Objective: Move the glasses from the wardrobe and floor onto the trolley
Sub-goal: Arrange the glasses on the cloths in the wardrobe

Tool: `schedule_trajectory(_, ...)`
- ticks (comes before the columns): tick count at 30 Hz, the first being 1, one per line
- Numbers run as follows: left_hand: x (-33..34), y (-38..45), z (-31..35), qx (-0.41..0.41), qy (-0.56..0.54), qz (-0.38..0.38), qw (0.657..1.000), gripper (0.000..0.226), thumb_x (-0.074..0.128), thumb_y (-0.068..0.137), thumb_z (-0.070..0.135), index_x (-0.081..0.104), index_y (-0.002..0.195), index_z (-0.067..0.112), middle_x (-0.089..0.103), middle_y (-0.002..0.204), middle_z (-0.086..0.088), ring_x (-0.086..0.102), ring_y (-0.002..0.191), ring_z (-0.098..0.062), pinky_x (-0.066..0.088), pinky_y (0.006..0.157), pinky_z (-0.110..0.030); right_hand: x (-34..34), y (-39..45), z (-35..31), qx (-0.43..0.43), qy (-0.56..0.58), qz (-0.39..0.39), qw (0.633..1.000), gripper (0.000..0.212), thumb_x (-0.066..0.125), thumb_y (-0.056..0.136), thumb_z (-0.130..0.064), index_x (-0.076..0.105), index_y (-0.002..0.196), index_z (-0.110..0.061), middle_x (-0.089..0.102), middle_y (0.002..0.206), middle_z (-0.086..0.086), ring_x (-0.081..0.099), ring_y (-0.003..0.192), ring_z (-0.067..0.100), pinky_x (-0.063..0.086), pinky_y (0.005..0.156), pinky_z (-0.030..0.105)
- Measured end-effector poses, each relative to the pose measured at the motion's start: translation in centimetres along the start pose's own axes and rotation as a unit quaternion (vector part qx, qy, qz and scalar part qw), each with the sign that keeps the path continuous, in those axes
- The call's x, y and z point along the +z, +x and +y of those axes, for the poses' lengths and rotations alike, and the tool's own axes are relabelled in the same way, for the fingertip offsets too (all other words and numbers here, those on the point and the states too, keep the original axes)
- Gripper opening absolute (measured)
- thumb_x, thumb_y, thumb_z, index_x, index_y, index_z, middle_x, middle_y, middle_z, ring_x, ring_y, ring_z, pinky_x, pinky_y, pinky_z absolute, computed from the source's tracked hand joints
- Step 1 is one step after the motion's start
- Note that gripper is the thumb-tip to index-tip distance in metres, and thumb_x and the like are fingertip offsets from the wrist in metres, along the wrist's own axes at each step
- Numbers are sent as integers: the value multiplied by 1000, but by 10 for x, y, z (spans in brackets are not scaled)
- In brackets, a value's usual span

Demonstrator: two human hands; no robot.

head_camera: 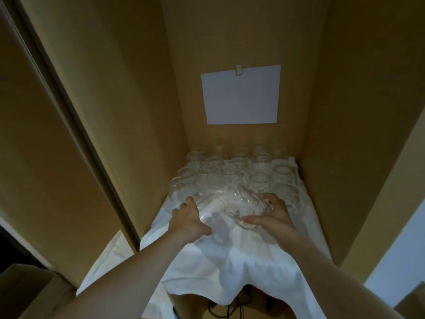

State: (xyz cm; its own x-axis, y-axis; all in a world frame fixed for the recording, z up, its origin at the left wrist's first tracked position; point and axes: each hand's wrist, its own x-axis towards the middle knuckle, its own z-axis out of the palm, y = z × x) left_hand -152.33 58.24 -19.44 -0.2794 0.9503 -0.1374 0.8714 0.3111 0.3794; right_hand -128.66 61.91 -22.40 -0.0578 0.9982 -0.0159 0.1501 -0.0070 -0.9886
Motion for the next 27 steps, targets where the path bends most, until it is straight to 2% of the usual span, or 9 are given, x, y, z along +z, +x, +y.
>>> schedule_trajectory(2,-11,6,9,24,63,-2,998,86,88,65,39,33,127,14,56,119,-6,45,121,-33,48,78,-39,0,7,-12,-27,-92,5,995,100,100,24,-43,56,114,-40,40,124,-9,55,111,10,48,85,16)
schedule_trajectory(5,-25,17,21,79,169,7,982,76,86,67,39,41,125,17,59,117,-5,49,120,-34,46,86,-40,1,16,-31,-78,-243,4,967,108,103,32,-36,54,128,-33,31,124,-7,45,119,16,44,94,21)
schedule_trajectory(8,-31,28,29,115,248,20,962,67,84,71,34,51,129,22,54,125,-8,49,125,-34,43,92,-45,3,20,-43,-102,-377,-17,920,116,100,40,-33,44,141,-37,25,130,-10,35,122,18,43,99,28)
schedule_trajectory(11,-30,42,36,160,315,33,935,55,75,79,18,57,131,24,42,133,-10,41,130,-33,39,101,-46,11,23,-47,-122,-451,-34,884,112,96,46,-23,41,142,-37,24,134,-8,33,124,22,42,98,29)
schedule_trajectory(15,-23,55,45,197,368,30,908,47,67,82,9,63,127,23,43,131,-9,40,128,-32,33,103,-50,29,33,-45,-113,-508,-70,851,109,93,56,-16,37,148,-31,29,142,-2,36,128,26,44,104,37)
schedule_trajectory(18,-18,65,48,208,361,37,909,50,66,81,9,58,129,21,48,129,-7,43,127,-29,32,101,-49,47,41,-42,-141,-583,-62,798,90,80,70,-11,38,147,-27,30,145,4,37,128,30,42,103,40)
schedule_trajectory(21,-19,79,46,229,328,46,915,52,66,82,9,50,131,17,53,128,-8,46,125,-29,37,98,-44,60,50,-38,-173,-641,-53,746,73,70,72,-2,47,138,-21,33,143,8,39,125,33,41,99,42)
schedule_trajectory(25,-25,93,46,234,322,53,916,44,65,84,10,56,127,16,41,134,-15,38,129,-37,39,100,-42,75,60,-29,-195,-651,-50,732,70,65,71,3,50,135,-19,37,140,8,41,121,32,41,97,41)
schedule_trajectory(27,-24,98,48,238,313,51,918,42,61,86,10,56,128,14,42,134,-16,38,129,-37,39,102,-41,84,65,-25,-200,-651,-56,730,70,65,69,2,50,135,-17,38,138,9,42,120,32,41,99,41)
